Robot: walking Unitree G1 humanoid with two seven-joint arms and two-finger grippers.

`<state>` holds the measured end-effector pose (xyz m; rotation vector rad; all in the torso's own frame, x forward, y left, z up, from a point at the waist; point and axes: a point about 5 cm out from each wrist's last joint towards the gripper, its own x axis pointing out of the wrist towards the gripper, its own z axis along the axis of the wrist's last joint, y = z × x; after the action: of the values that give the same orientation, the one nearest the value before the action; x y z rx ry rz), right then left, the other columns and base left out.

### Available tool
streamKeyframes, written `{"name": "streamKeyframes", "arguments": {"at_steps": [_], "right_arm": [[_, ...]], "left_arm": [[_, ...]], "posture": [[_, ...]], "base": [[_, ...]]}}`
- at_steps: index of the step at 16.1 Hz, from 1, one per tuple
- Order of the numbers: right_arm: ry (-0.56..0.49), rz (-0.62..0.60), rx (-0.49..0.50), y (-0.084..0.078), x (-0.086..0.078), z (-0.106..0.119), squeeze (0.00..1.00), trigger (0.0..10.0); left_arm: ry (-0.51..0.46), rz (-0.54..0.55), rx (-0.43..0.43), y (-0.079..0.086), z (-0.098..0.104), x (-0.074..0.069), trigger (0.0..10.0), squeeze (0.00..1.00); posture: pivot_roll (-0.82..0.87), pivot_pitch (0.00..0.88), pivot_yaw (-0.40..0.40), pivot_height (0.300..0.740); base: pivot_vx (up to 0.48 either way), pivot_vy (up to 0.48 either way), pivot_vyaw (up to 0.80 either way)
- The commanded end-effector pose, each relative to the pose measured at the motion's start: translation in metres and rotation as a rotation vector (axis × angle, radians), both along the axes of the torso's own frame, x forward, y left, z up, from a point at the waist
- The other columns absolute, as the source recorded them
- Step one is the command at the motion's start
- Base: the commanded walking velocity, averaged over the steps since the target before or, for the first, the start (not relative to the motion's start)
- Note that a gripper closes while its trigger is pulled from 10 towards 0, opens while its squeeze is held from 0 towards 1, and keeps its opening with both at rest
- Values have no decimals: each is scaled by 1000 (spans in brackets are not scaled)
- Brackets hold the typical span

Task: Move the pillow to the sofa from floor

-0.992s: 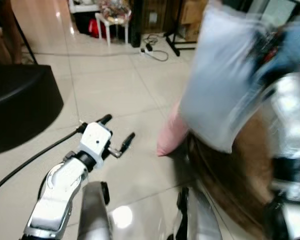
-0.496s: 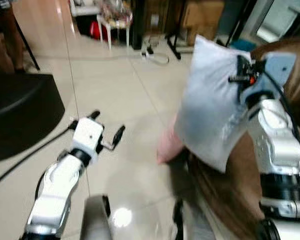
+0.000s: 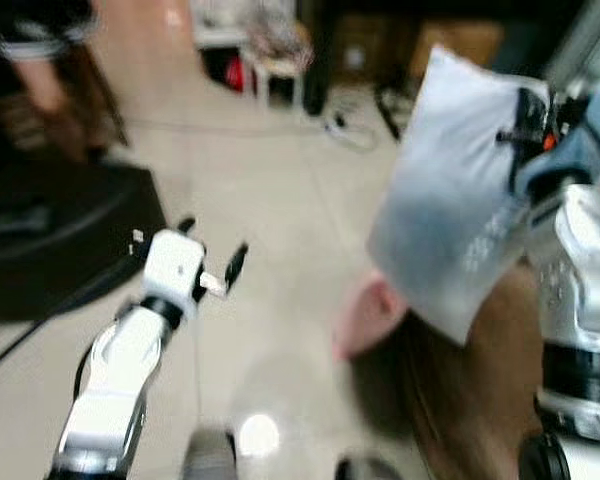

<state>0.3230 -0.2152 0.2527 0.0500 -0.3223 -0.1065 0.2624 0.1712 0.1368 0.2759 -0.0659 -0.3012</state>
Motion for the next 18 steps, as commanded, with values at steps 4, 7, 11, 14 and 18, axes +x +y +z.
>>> {"name": "streamKeyframes", "arguments": {"at_steps": [4, 7, 11, 14, 18], "right_arm": [[81, -13, 37, 0, -10, -29, 0, 10000], [218, 15, 38, 7, -13, -63, 0, 10000], [288, 10, 114, 12, -21, -87, 0, 10000], [321, 26, 122, 18, -23, -96, 0, 10000], [289, 62, 128, 26, -16, -86, 0, 10000]], "left_arm": [[-23, 32, 10, -4, 3, 3, 10000, 0], [-16, 32, 20, -7, 0, 2, 10000, 0], [-15, 36, 18, -8, 0, 3, 10000, 0], [-17, 44, 21, -8, -2, 3, 10000, 0], [-28, 92, -6, -5, 0, 6, 10000, 0]], "posture": [[31, 0, -107, 740], [23, 0, -100, 740], [18, 0, -95, 740], [16, 0, -104, 740], [11, 0, -111, 740]], "base": [[0, 0, 0], [0, 0, 0], [0, 0, 0], [0, 0, -723], [0, 0, -800]]}}
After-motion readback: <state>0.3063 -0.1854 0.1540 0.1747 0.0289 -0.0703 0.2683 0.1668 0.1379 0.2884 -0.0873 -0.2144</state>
